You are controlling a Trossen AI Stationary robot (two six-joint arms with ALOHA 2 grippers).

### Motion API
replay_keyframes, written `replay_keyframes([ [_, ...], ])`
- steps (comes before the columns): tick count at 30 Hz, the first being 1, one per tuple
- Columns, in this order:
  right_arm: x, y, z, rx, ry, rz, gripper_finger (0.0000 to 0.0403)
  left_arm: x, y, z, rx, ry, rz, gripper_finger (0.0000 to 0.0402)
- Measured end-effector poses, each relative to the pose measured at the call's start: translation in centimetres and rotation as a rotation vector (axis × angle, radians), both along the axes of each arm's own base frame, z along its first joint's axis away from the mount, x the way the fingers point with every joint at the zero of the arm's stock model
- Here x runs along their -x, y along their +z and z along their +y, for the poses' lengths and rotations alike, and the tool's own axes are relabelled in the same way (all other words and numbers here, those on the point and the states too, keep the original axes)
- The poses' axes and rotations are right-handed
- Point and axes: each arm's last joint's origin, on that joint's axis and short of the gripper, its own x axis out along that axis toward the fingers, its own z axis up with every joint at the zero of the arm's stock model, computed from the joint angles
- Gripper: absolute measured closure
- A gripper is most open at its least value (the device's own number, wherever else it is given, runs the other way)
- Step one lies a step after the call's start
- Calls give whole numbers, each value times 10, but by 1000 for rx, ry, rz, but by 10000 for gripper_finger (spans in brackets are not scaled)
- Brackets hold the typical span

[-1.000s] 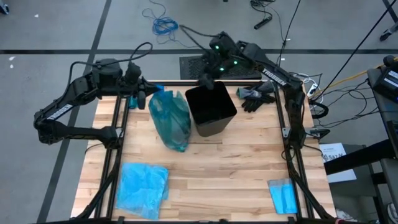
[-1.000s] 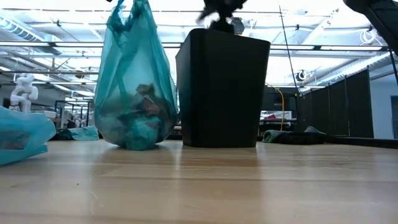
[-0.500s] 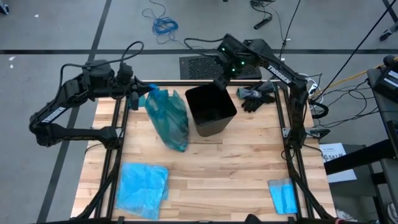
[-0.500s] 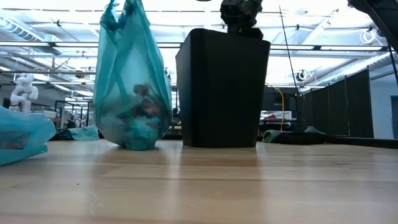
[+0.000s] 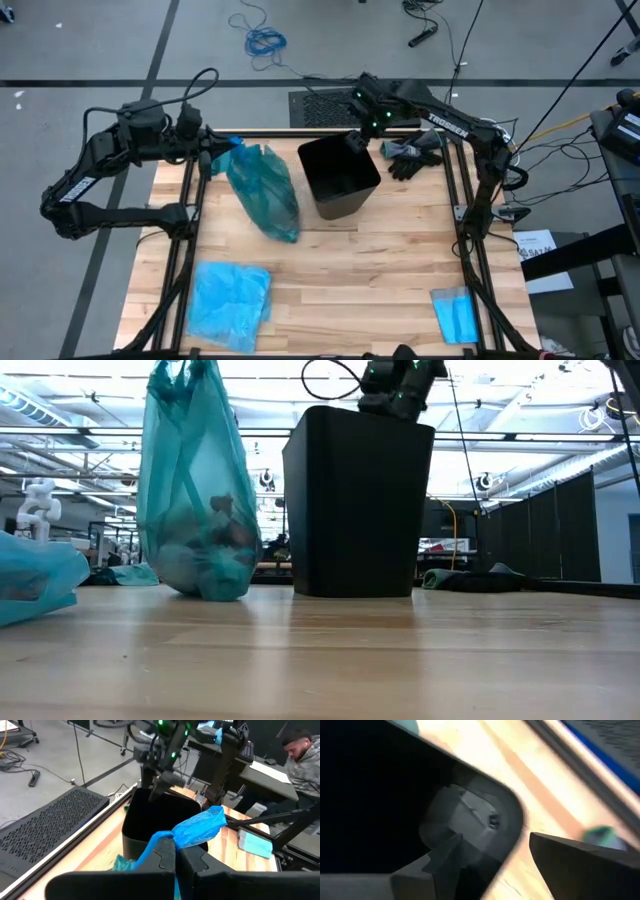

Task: Place trash/remove bag and relplace

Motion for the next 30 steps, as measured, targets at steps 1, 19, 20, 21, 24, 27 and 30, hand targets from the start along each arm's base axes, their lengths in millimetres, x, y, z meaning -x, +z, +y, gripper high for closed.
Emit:
replay_keyframes([
  [1, 1, -7, 1, -6, -13, -17, 183, 0, 0, 0, 0, 0, 0, 401],
  [19, 92, -26, -22, 151, -330, 219, 400, -2, 3, 2, -41, 32, -15, 402],
  [20, 99, -24, -25, 148, -339, 230, 400, -2, 3, 2, -46, 31, -14, 402],
  [21, 107, -23, -28, 144, -353, 239, 401, -2, 3, 2, -46, 31, -14, 402],
  [24, 125, -19, -37, 139, -398, 249, 401, -2, 3, 2, -60, 28, -10, 402],
  [27, 134, -21, -43, 97, -392, 228, 401, -2, 3, 2, -64, 26, -10, 402],
  [30, 131, -26, -44, 70, -362, 175, 383, -2, 3, 2, -65, 27, -9, 402],
])
